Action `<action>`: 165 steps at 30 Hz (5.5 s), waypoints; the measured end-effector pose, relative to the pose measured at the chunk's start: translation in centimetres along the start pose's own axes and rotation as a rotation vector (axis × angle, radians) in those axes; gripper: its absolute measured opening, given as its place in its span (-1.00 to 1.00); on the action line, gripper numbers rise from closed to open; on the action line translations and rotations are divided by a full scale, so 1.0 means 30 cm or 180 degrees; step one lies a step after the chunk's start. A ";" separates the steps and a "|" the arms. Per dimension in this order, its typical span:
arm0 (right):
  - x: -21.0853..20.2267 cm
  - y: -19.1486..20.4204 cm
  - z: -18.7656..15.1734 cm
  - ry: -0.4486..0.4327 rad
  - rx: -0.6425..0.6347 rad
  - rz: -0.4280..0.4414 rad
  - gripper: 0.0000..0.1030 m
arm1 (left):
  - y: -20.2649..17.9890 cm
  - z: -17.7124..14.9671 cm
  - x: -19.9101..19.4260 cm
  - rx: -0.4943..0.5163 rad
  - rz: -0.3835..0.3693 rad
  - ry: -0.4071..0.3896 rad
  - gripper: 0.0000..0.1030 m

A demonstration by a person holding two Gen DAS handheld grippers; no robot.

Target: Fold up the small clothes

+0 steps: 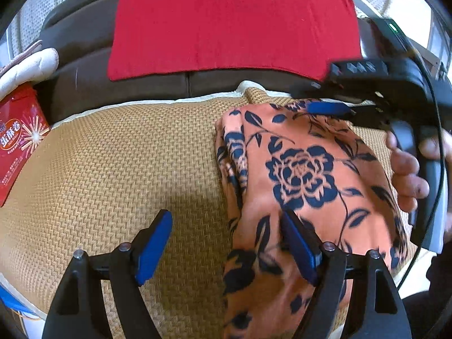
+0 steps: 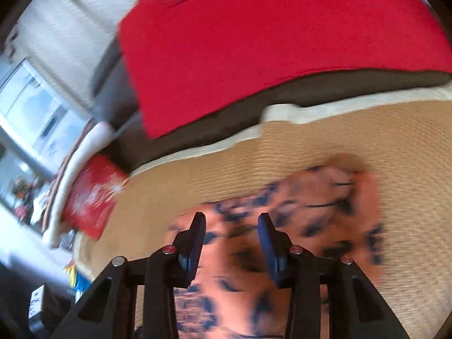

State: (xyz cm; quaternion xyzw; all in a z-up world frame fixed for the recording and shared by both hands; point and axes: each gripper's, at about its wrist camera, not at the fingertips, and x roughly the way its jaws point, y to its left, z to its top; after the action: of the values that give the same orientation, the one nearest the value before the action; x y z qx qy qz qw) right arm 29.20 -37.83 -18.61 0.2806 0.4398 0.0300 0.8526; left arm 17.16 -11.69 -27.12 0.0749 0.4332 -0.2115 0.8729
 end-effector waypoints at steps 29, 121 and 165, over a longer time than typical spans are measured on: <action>-0.297 -0.024 -0.439 0.0146 0.0009 -0.0417 -0.20 | -0.100 -0.086 -0.036 0.0328 0.0349 -0.0011 0.57; -1.277 0.671 -0.775 -0.1352 -0.0976 -0.1057 0.32 | -0.318 -0.257 -1.434 0.0118 0.0977 -0.1647 0.93; -1.303 0.707 -0.715 -0.1432 -0.1003 -0.1231 0.32 | -0.279 -0.170 -1.442 -0.0029 0.0817 -0.1676 0.93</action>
State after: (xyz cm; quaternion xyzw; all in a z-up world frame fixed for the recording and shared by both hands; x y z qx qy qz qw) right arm -6.99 -21.94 11.00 0.0562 0.2757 -0.1274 0.9511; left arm -13.33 -4.44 4.29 0.0677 0.1797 -0.1095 0.9753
